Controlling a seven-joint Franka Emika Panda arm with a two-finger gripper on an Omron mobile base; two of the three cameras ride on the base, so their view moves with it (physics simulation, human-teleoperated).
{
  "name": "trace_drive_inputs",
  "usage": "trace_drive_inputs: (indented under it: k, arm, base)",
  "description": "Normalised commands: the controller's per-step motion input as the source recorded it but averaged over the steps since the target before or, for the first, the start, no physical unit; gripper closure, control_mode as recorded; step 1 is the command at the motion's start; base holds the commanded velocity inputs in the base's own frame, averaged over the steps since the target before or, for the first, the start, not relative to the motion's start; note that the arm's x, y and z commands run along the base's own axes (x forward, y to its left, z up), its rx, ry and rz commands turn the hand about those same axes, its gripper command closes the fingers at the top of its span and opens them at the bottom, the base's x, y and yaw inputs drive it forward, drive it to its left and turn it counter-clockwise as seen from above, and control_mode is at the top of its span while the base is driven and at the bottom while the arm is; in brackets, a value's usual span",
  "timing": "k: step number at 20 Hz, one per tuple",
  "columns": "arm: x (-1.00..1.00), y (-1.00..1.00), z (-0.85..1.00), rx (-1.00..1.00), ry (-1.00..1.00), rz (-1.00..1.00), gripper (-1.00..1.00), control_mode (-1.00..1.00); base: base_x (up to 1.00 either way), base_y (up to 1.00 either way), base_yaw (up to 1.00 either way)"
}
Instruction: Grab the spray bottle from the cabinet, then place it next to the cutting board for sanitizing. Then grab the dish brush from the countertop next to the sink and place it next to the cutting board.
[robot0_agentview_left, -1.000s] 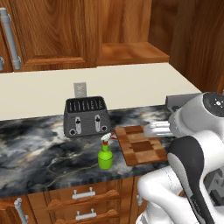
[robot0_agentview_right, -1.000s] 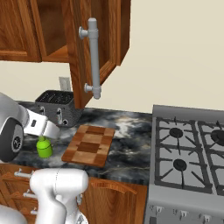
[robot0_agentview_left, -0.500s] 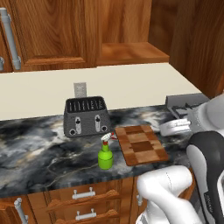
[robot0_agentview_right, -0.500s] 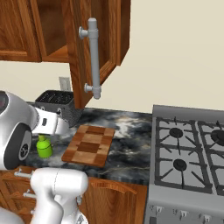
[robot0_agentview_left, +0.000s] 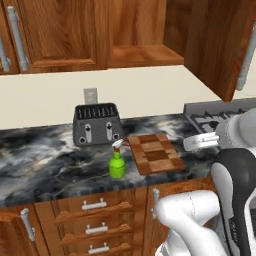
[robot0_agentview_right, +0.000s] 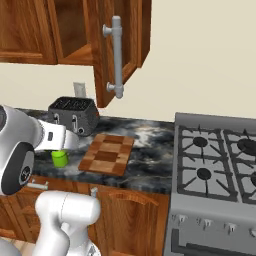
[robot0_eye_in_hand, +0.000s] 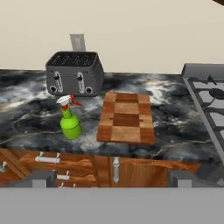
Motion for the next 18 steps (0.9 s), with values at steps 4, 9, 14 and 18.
trace_drive_inputs:
  k: [4, 9, 14, 18]
  arm:
    - [0.0, 0.0, 0.0, 0.0, 0.0, 0.0, -1.0, 1.0]
    - [0.0, 0.0, 0.0, 0.0, 0.0, 0.0, -1.0, 1.0]
    - [0.0, 0.0, 0.0, 0.0, 0.0, 0.0, -1.0, 1.0]
    - [0.0, 0.0, 0.0, 0.0, 0.0, 0.0, -1.0, 1.0]
  base:
    - [-1.0, -0.2, -0.05]
    - [-0.88, -0.31, -0.23]
    - [-0.36, -0.53, -0.53]
    - [-0.07, -0.68, -0.61]
